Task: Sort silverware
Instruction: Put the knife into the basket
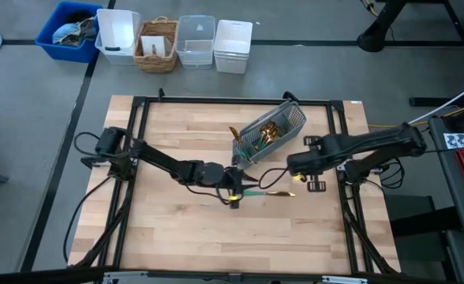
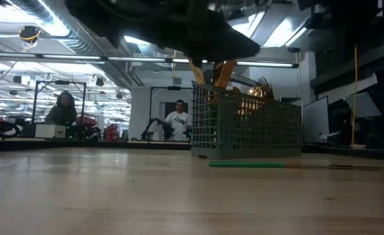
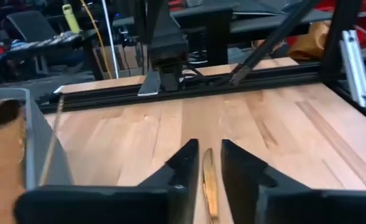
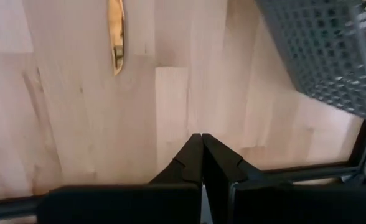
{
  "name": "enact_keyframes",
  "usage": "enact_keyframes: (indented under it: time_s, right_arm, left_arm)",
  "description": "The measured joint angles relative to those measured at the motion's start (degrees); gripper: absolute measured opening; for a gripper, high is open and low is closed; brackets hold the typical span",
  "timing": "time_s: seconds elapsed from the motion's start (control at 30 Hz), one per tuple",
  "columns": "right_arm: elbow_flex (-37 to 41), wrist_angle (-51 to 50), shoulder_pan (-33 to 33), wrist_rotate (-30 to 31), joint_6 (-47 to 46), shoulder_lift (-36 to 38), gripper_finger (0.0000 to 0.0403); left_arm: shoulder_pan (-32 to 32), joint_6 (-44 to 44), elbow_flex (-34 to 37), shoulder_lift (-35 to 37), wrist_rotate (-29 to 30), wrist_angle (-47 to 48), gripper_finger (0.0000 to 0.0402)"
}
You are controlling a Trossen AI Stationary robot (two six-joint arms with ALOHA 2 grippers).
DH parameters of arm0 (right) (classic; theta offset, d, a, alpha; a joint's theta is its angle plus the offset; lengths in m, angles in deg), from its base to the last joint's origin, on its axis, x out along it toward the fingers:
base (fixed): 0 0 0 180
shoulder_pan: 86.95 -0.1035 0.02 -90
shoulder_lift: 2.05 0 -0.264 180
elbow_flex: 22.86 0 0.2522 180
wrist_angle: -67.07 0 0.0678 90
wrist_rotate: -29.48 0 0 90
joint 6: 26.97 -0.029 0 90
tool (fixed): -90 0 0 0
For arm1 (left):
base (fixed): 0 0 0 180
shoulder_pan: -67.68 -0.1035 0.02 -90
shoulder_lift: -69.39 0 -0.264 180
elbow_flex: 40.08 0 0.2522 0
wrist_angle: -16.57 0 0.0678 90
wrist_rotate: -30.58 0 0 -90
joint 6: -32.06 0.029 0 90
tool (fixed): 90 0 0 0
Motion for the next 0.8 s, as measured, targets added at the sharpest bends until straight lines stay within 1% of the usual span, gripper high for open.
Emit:
enact_keyframes:
  time_s: [0.07, 0.17, 0.27, 0.37, 0.5, 0.8]
  right_arm:
    - [0.0, 0.5, 0.0, 0.9, 0.0, 1.7, 0.0009]
    - [0.0, 1.0, 0.0, 2.6, 0.1, 3.9, 0.0010]
    - [0.0, 1.5, 0.0, 4.3, 0.0, 5.5, 0.0010]
    - [0.0, 1.5, 0.0, 4.8, 0.0, 6.3, 0.0010]
    - [0.0, 1.6, 0.0, 4.8, 0.0, 6.3, 0.0010]
    - [0.0, 1.9, 0.0, 4.8, 0.0, 6.2, 0.0010]
  left_arm:
    - [-0.4, -0.3, -2.2, -2.1, -0.3, 0.1, 0.0078]
    - [-1.0, 0.5, -6.6, -5.7, -2.9, -0.2, 0.0108]
    - [-1.1, 0.4, -11.1, -10.1, -3.6, 0.1, 0.0123]
    - [-1.1, 0.5, -14.8, -14.4, -3.7, 2.1, 0.0122]
    - [-0.5, 0.5, -17.2, -17.8, -3.7, 4.4, 0.0114]
    - [-0.7, -1.8, -17.4, -19.2, -3.7, 13.3, 0.0108]
